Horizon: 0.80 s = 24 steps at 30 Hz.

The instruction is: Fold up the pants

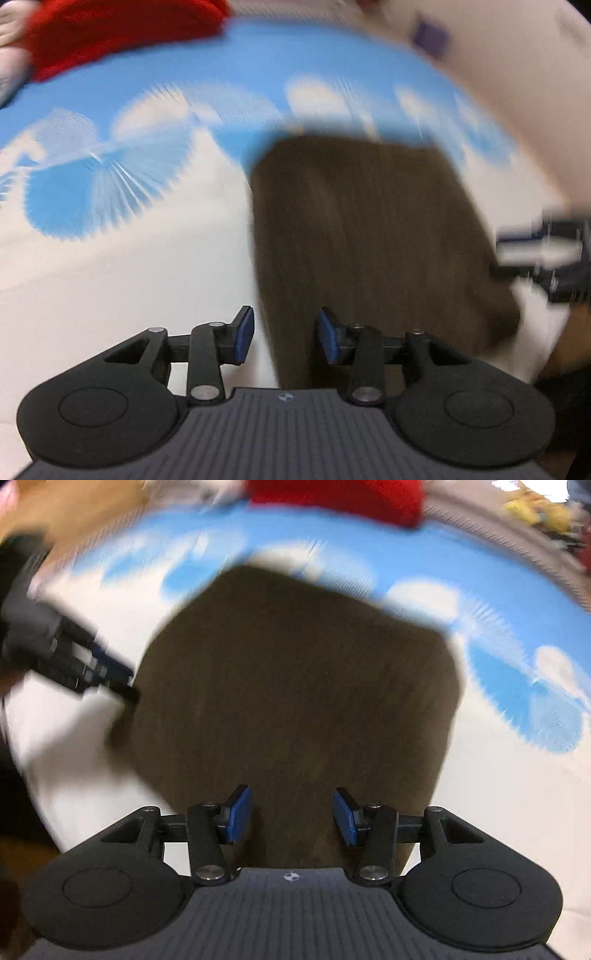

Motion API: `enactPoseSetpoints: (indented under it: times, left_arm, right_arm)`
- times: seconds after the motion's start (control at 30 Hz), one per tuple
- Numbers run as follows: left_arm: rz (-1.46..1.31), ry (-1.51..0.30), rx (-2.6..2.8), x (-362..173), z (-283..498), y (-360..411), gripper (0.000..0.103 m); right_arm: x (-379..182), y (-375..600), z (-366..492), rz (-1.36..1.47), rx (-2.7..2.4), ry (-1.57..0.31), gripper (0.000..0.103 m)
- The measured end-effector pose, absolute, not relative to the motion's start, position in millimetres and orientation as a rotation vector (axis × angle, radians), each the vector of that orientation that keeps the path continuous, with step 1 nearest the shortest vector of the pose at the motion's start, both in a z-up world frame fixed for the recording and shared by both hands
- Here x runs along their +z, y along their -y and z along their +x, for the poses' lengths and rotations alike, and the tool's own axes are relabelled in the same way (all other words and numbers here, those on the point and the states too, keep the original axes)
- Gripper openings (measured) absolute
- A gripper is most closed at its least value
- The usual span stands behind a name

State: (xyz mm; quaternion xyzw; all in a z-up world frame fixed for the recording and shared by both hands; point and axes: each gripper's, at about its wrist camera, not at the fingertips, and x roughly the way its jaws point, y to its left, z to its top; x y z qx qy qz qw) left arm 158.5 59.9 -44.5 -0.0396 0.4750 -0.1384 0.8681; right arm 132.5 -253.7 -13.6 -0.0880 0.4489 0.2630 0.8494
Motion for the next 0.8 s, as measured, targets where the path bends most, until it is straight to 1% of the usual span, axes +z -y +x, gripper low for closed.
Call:
enactPoseSetpoints:
  times: [0.03, 0.1, 0.17, 0.23, 0.43, 0.53, 0.57, 0.63, 0.67, 0.73, 0.8]
  left_arm:
    - [-0.156, -0.957, -0.269, -39.5, 164.3, -67.7, 0.043]
    - [-0.293, -0.884, -0.243, -33.4, 173.0, -78.8, 0.048]
    - [-0.393, -0.836, -0.231, -34.4, 184.1, -84.6, 0.058]
    - [-0.492, -0.843, -0.237, -42.4, 196.6, -88.8, 0.062]
    - [-0.632, -0.943, -0.226, -75.0, 241.3, -91.1, 0.062]
    - [-0.629, -0.962, -0.226, -84.8, 252.1, -86.5, 0.062]
    - [-0.618, -0.956, -0.222, -89.2, 255.4, -85.3, 0.056]
    - [-0.582, -0.934, -0.234, -85.0, 255.1, -85.4, 0.035]
    - [-0.561, -0.907, -0.239, -78.9, 253.7, -87.4, 0.031]
    - [-0.530, -0.856, -0.210, -69.2, 248.1, -92.9, 0.030]
    - [-0.526, -0.881, -0.129, -76.6, 248.5, -102.6, 0.031]
  right_arm:
    - [-13.6, 253.7, 132.5, -0.185, 0.554, -0.946, 0.051]
    - [-6.3, 263.7, 146.9, -0.102, 0.464, -0.886, 0.051]
    - [-4.7, 269.3, 160.1, -0.070, 0.362, -0.841, 0.051]
    - [-4.5, 273.1, 170.9, -0.026, 0.295, -0.813, 0.052]
    - [-7.4, 273.5, 200.9, 0.046, 0.204, -0.813, 0.053]
    - [-13.2, 266.4, 201.3, 0.052, 0.192, -0.821, 0.053]
    - [-16.5, 266.4, 201.0, 0.056, 0.184, -0.824, 0.053]
    - [-14.6, 265.6, 199.4, 0.060, 0.158, -0.823, 0.053]
    - [-15.6, 265.0, 201.0, 0.060, 0.145, -0.816, 0.053]
    - [-12.9, 263.5, 198.1, 0.056, 0.134, -0.805, 0.053]
    - [-12.7, 261.6, 200.3, 0.048, 0.109, -0.775, 0.053]
